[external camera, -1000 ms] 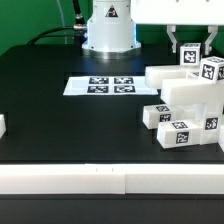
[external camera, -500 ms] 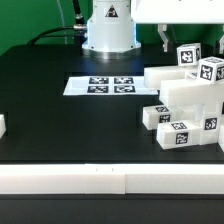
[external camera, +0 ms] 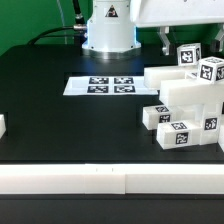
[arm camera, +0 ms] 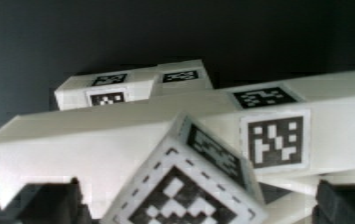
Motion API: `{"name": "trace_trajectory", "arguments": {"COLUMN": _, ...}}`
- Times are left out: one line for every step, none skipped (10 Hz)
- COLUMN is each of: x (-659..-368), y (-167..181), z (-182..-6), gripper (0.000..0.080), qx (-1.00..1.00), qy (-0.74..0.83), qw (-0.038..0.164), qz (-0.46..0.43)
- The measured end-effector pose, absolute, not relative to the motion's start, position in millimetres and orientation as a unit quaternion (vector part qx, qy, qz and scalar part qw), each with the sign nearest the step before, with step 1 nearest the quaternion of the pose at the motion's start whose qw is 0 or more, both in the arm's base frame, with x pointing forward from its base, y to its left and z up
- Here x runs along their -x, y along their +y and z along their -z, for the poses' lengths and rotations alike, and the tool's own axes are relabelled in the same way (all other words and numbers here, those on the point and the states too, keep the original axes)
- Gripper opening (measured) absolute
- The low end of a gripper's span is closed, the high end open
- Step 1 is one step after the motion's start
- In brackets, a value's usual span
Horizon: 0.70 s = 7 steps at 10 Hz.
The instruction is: Assemble chair
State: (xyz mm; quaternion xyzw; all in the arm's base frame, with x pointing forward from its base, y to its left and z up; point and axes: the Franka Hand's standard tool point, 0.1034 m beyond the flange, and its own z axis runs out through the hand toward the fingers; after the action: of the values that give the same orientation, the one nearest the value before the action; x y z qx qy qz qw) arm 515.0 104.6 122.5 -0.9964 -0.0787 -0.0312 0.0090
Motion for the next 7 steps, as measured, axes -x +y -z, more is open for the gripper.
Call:
{"name": "trace_trajectory", "arguments": {"x": -515.1, "y": 103.9, "z": -122.5, "gripper": 0.0649, "qx": 0.991, "qy": -0.127, "qw": 0.007, "qz": 0.032}}
{"name": "trace_trajectory", "arguments": {"x": -515.2, "y": 103.5, "z": -122.5, "gripper": 0.0649, "qx": 0.987, "qy": -0.157, "qw": 0.006, "qz": 0.032}}
{"name": "trace_trajectory", "arguments": {"x": -515.2, "y": 103.2, "z": -122.4, "gripper": 0.0649, "qx": 0.983, "qy": -0.183, "qw": 0.005, "qz": 0.032}}
{"name": "trace_trajectory", "arguments": {"x": -515.2, "y": 103.0, "z": -122.4, "gripper": 0.0649, "qx": 0.976, "qy": -0.214, "qw": 0.002, "qz": 0.032}}
{"name": "trace_trajectory", "arguments": {"x": -515.2, "y": 103.1, "z": -122.4, "gripper": 0.0649, "qx": 0.974, "qy": -0.225, "qw": 0.001, "qz": 0.032}}
{"name": "trace_trajectory", "arguments": {"x": -515.3, "y": 102.7, "z": -122.4, "gripper": 0.0649, "qx": 0.964, "qy": -0.265, "qw": -0.001, "qz": 0.032}}
{"name": "trace_trajectory", "arguments": {"x": -515.4, "y": 102.4, "z": -122.4, "gripper": 0.0649, "qx": 0.955, "qy": -0.295, "qw": -0.002, "qz": 0.032}}
